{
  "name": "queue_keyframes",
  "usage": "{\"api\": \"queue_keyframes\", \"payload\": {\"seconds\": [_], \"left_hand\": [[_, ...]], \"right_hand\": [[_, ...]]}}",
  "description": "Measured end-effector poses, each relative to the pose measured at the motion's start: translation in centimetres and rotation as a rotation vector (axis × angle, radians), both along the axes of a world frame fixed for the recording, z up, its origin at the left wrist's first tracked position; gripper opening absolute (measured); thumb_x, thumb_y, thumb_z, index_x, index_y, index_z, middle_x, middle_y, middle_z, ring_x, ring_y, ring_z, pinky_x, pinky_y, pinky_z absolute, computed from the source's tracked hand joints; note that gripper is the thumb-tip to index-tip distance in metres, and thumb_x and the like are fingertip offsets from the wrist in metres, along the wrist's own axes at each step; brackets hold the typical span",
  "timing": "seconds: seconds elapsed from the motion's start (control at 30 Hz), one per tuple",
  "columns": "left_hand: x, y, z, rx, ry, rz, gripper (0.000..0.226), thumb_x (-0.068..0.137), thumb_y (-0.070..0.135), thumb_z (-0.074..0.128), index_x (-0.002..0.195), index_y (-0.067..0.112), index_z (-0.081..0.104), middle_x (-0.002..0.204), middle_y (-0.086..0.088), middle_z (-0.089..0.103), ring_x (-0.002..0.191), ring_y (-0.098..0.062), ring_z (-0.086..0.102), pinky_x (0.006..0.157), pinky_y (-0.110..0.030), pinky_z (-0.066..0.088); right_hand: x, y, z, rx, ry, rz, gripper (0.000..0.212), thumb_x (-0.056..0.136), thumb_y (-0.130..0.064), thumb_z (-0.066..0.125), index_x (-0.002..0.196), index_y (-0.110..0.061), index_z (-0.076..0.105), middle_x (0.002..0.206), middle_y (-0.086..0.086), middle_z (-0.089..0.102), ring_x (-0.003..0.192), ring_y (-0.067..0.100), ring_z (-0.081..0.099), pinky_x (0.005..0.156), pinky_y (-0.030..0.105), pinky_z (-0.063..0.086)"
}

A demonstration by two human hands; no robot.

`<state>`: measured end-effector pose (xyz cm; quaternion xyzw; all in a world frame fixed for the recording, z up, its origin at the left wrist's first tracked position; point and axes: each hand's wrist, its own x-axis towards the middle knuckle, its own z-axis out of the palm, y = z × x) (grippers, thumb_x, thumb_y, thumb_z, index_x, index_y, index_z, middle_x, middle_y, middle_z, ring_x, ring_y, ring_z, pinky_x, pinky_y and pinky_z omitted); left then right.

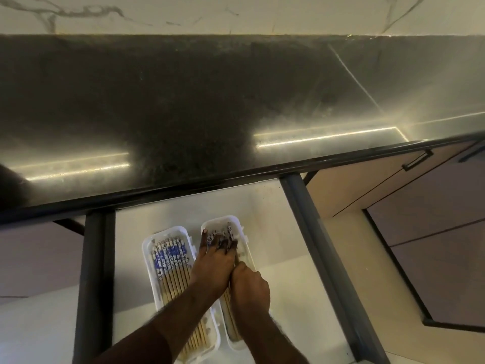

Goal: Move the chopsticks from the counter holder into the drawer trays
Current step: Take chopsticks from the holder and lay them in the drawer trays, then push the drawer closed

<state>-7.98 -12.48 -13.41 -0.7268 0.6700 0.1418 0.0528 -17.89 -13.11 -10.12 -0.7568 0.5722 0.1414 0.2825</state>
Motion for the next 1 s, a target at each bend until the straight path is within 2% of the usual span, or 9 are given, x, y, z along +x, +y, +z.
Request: {"api": "queue_keyframes", "payload": {"seconds": [0.17, 0.3, 0.47, 0.57, 0.67, 0.8, 1.0], "left_hand": [[0.0, -0.1, 0.2, 0.009, -0.007, -0.028, 0.052, 0.103, 0.035, 0.027, 0.152, 0.019, 0.018, 0.161, -0.007, 0.016, 0.149, -0.029, -0.002, 0.106, -0.050, -0.026], [0.2, -0.2, 0.2, 0.023, -0.002, -0.044, 0.054, 0.102, 0.036, 0.030, 0.152, 0.020, 0.019, 0.161, -0.006, 0.018, 0.149, -0.029, -0.002, 0.105, -0.050, -0.027], [0.4, 0.2, 0.8, -0.022, 0.029, -0.035, 0.057, 0.100, 0.037, 0.038, 0.151, 0.020, 0.021, 0.160, -0.007, 0.019, 0.149, -0.028, -0.001, 0.097, -0.046, -0.035], [0.1, 0.5, 2.2, -0.062, 0.038, -0.013, 0.064, 0.098, 0.037, 0.043, 0.152, 0.018, 0.016, 0.161, -0.009, 0.015, 0.149, -0.028, -0.002, 0.107, -0.050, -0.026], [-0.2, 1.2, 4.4, -0.122, 0.069, 0.027, 0.066, 0.097, 0.033, 0.046, 0.153, 0.017, 0.013, 0.161, -0.009, 0.013, 0.149, -0.028, 0.000, 0.109, -0.049, -0.022], [-0.8, 3.2, 8.4, -0.191, 0.087, 0.105, 0.065, 0.098, 0.037, 0.042, 0.153, 0.016, 0.012, 0.162, -0.008, 0.011, 0.149, -0.026, 0.003, 0.111, -0.047, -0.018], [-3.6, 10.4, 13.5, -0.434, 0.147, 0.290, 0.060, 0.098, 0.038, 0.042, 0.151, 0.017, 0.022, 0.160, -0.007, 0.020, 0.148, -0.026, 0.015, 0.115, -0.046, -0.010]], "right_hand": [[-0.4, 0.6, -0.1, -0.019, -0.077, -0.079, 0.029, 0.102, -0.017, 0.028, 0.121, -0.007, 0.047, 0.118, 0.011, 0.061, 0.108, 0.027, 0.058, 0.088, 0.035, 0.044], [-0.6, 0.6, 0.1, -0.006, -0.039, -0.039, 0.027, 0.102, -0.023, 0.040, 0.123, -0.010, 0.052, 0.122, 0.007, 0.062, 0.110, 0.023, 0.061, 0.095, 0.032, 0.047], [-0.9, 0.5, 1.4, -0.112, -0.068, 0.005, 0.027, 0.098, -0.034, 0.049, 0.117, -0.016, 0.054, 0.113, 0.004, 0.066, 0.100, 0.022, 0.065, 0.089, 0.031, 0.050], [-1.3, 0.0, 3.0, -0.247, -0.078, 0.063, 0.027, 0.097, -0.036, 0.051, 0.115, -0.016, 0.054, 0.107, 0.004, 0.067, 0.093, 0.021, 0.067, 0.082, 0.030, 0.051], [-2.0, -0.5, 5.2, -0.377, -0.117, 0.060, 0.029, 0.095, -0.040, 0.051, 0.112, -0.016, 0.054, 0.102, 0.004, 0.067, 0.086, 0.020, 0.067, 0.074, 0.029, 0.049], [-3.1, 0.2, 8.3, -0.463, -0.174, 0.068, 0.035, 0.091, -0.047, 0.054, 0.111, -0.017, 0.054, 0.100, 0.003, 0.067, 0.080, 0.020, 0.067, 0.072, 0.030, 0.050], [-6.3, 4.9, 13.3, -0.546, -0.295, 0.166, 0.036, 0.093, -0.042, 0.054, 0.118, -0.016, 0.053, 0.102, 0.003, 0.067, 0.078, 0.019, 0.066, 0.071, 0.030, 0.056]]}}
